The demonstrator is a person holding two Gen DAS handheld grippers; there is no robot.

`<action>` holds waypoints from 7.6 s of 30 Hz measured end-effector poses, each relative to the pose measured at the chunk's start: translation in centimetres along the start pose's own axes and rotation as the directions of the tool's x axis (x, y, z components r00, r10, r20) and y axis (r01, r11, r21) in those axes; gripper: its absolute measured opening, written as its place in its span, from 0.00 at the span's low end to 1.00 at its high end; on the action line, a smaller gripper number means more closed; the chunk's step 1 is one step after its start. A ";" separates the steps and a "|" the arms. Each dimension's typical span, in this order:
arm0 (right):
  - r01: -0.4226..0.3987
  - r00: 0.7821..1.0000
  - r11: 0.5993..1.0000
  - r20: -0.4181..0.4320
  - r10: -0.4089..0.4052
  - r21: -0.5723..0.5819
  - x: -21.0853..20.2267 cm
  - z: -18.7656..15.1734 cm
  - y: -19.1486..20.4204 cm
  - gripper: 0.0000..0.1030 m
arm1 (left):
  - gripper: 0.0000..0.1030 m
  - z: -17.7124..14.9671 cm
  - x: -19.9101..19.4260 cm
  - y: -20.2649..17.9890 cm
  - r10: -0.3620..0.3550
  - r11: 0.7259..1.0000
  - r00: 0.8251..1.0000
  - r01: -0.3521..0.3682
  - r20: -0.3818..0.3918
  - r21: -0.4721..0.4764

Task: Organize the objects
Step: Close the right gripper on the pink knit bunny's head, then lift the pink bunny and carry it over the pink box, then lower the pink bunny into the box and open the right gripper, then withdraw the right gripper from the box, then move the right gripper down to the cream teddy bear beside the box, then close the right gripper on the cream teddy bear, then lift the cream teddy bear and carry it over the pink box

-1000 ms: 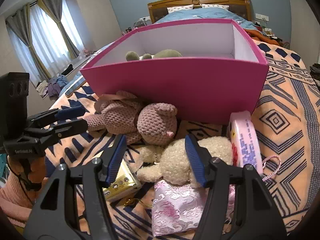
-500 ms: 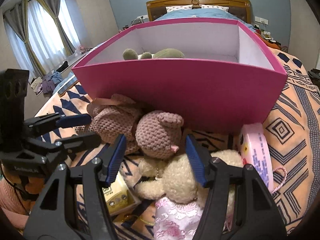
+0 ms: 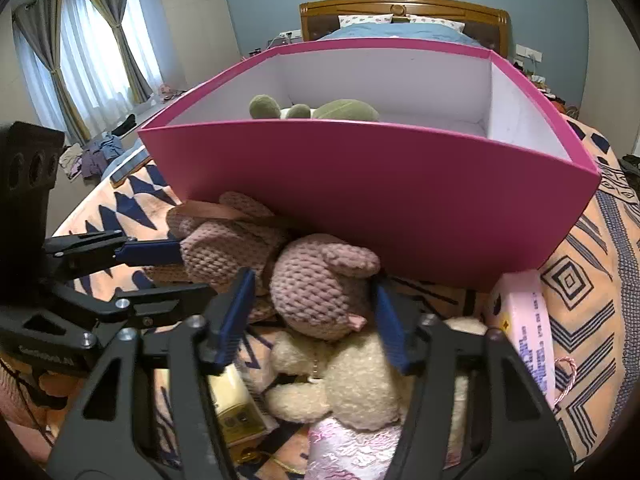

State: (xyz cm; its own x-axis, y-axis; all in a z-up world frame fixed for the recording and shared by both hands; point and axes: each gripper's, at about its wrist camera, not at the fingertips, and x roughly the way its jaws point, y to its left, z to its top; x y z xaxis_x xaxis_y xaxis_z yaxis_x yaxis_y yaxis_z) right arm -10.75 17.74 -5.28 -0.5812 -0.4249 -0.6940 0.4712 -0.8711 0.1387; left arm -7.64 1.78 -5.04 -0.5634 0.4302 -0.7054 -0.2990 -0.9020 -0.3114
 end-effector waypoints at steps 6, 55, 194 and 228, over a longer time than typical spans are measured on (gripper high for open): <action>-0.020 1.000 1.000 0.009 0.020 0.012 -0.5 -0.1 -0.3 0.48 | 0.56 -0.1 -0.6 -1.0 -0.014 1.000 1.000 0.014 0.015 0.027; -0.048 0.997 0.998 0.053 0.050 -0.030 -3.5 -1.0 0.8 0.46 | 0.54 0.4 -3.6 -2.7 -0.030 0.996 0.999 0.027 0.032 0.091; -0.115 0.993 0.986 0.016 0.114 0.123 -3.9 -1.6 -3.2 0.54 | 0.51 -0.8 0.9 -1.8 0.002 1.000 0.999 -0.002 -0.047 0.002; -0.092 0.996 0.974 0.042 0.085 0.206 -5.1 -2.4 -4.8 0.27 | 0.51 -0.7 1.7 -5.2 -0.079 0.994 0.994 0.084 -0.081 0.069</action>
State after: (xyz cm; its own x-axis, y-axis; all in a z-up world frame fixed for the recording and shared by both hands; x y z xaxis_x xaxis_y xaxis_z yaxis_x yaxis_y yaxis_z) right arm -8.47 24.66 -4.14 -0.5668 -0.5072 -0.6492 0.3755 -0.8605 0.3444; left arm -6.45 7.19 -5.05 -0.4743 0.4955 -0.7277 -0.3979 -0.8580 -0.3249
